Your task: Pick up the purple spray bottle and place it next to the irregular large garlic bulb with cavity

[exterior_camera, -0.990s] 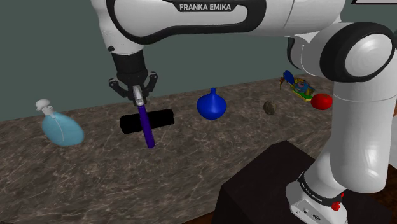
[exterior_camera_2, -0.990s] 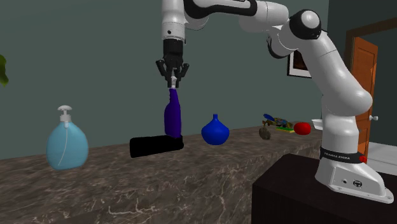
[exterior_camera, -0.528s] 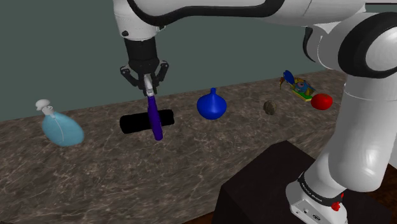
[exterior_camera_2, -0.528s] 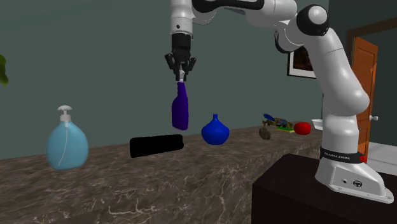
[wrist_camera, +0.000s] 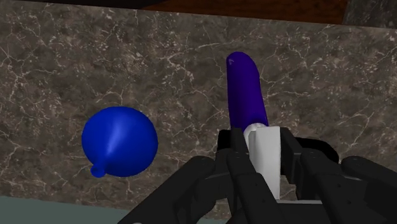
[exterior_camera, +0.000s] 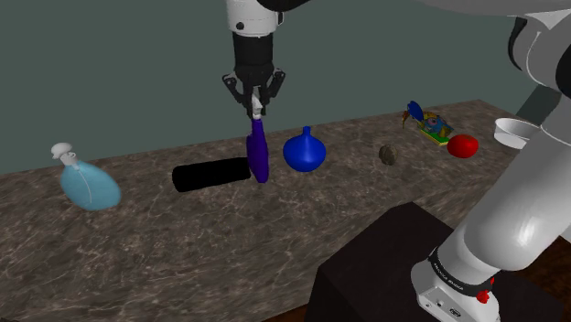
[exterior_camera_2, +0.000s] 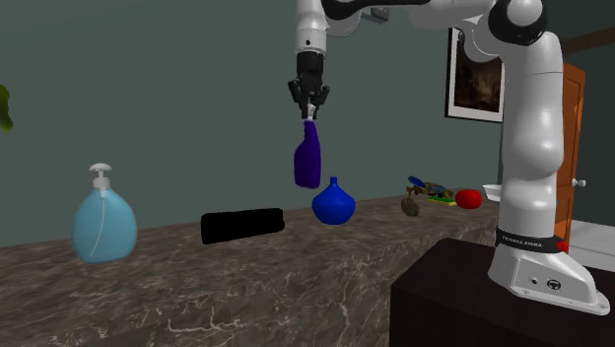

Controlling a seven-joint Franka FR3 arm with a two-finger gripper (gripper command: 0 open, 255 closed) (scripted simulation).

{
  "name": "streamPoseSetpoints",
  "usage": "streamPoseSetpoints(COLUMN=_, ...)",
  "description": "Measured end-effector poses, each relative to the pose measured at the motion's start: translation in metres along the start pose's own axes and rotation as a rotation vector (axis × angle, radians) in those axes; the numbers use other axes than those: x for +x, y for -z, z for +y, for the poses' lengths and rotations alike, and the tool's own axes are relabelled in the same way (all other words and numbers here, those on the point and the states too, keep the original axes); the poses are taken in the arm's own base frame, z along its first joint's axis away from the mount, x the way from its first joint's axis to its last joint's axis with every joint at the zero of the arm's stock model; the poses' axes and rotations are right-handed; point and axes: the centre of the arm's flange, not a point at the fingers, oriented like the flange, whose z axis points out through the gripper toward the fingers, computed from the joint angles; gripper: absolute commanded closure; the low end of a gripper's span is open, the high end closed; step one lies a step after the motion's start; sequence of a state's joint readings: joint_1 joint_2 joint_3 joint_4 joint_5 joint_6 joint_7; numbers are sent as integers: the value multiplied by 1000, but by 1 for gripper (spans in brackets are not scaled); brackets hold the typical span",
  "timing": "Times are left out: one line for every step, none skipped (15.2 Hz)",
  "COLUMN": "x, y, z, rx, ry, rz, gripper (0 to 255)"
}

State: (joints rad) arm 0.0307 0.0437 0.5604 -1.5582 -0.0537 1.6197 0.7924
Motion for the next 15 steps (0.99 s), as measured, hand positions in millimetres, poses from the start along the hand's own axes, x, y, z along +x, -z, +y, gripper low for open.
streamPoseSetpoints(x=1, y=2, z=11, rx=0, ry=0, rz=0, gripper=255)
streamPoseSetpoints(x=2, y=8, z=25, rx=0, ry=0, rz=0, gripper=255)
streamPoseSetpoints(x=3, y=11, z=40, rx=0, ry=-1, rz=0, gripper=255)
streamPoseSetpoints(x=2, y=13, z=54, rx=0, ry=-1, rz=0, gripper=255)
streamPoseSetpoints(x=3, y=15, z=66, rx=0, ry=0, rz=0, gripper=255)
streamPoseSetpoints(x=5, y=17, z=78, rx=0, ry=0, rz=0, gripper=255)
streamPoseSetpoints(x=5, y=21, z=91, rx=0, ry=0, rz=0, gripper=255)
streamPoseSetpoints(x=7, y=24, z=105, rx=0, ry=0, rz=0, gripper=255)
streamPoseSetpoints(x=7, y=28, z=115, rx=0, ry=0, rz=0, gripper=255)
streamPoseSetpoints(x=7, y=30, z=131, rx=0, ry=-1, rz=0, gripper=255)
streamPoseSetpoints(x=8, y=29, z=142, rx=0, ry=-1, rz=0, gripper=255)
streamPoseSetpoints(x=10, y=34, z=157, rx=0, ry=-1, rz=0, gripper=255)
streamPoseSetpoints(x=11, y=36, z=168, rx=0, ry=-1, rz=0, gripper=255)
streamPoseSetpoints(x=12, y=40, z=182, rx=1, ry=-1, rz=0, gripper=255)
streamPoseSetpoints(x=15, y=43, z=196, rx=1, ry=-1, rz=0, gripper=255)
